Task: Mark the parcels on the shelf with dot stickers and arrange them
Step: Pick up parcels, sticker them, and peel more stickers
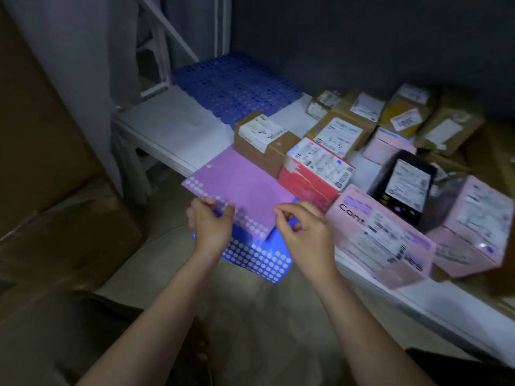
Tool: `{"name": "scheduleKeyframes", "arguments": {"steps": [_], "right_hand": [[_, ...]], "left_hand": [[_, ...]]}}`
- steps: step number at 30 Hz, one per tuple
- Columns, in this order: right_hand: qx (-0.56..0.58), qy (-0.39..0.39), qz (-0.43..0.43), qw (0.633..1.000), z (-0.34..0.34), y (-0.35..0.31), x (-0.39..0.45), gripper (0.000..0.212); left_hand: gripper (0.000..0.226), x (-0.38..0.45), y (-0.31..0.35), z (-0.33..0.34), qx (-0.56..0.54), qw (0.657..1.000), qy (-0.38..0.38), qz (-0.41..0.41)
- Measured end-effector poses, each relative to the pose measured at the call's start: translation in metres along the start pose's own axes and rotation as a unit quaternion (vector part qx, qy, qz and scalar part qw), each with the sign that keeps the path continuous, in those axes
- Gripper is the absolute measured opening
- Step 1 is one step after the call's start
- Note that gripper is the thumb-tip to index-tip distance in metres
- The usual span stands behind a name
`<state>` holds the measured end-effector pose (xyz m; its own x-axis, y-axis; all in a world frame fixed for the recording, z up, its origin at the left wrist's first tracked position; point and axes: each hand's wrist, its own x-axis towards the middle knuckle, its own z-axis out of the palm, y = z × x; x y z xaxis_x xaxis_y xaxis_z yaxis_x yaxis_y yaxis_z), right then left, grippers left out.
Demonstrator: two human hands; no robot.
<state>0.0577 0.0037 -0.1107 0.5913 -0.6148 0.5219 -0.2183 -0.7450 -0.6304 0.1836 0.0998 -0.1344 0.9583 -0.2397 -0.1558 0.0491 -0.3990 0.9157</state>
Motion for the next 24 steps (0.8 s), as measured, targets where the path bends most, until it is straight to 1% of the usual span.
{"name": "scheduleKeyframes", "arguments": {"steps": [4, 6, 9, 11, 13, 17, 20, 22, 24], "right_hand": [[-0.076, 0.042, -0.004, 0.996, -0.067, 0.022, -0.027, 0.01], [-0.099, 0.058, 0.003, 0.993, -0.099, 0.032, -0.037, 0.008], [-0.152, 0.062, 0.016, 0.986, -0.139, 0.045, -0.049, 0.008], [-0.188, 0.066, 0.023, 0.98, -0.16, 0.056, -0.056, 0.007], [-0.206, 0.072, 0.032, 0.975, -0.176, 0.068, -0.061, 0.013], [-0.206, 0.073, 0.028, 0.975, -0.193, 0.092, -0.062, 0.011], [-0.204, 0.056, 0.004, 0.977, -0.193, 0.105, -0.058, 0.007], [-0.223, 0.055, -0.018, 0.973, -0.191, 0.109, -0.051, 0.008], [-0.23, 0.047, -0.028, 0.972, -0.19, 0.112, -0.043, 0.012]], "left_hand": [[0.029, -0.036, 0.017, 0.024, 0.037, 0.991, -0.094, 0.093], [0.027, -0.053, 0.026, 0.04, 0.067, 0.978, -0.136, 0.143], [0.025, -0.081, 0.044, 0.062, 0.094, 0.954, -0.173, 0.224], [0.027, -0.099, 0.055, 0.076, 0.111, 0.933, -0.194, 0.282], [0.028, -0.115, 0.065, 0.089, 0.125, 0.907, -0.217, 0.339], [0.044, -0.135, 0.081, 0.114, 0.158, 0.85, -0.233, 0.444], [0.037, -0.135, 0.087, 0.127, 0.216, 0.82, -0.253, 0.465], [0.038, -0.134, 0.086, 0.132, 0.237, 0.815, -0.256, 0.462], [0.041, -0.132, 0.081, 0.135, 0.239, 0.819, -0.251, 0.458]]}}
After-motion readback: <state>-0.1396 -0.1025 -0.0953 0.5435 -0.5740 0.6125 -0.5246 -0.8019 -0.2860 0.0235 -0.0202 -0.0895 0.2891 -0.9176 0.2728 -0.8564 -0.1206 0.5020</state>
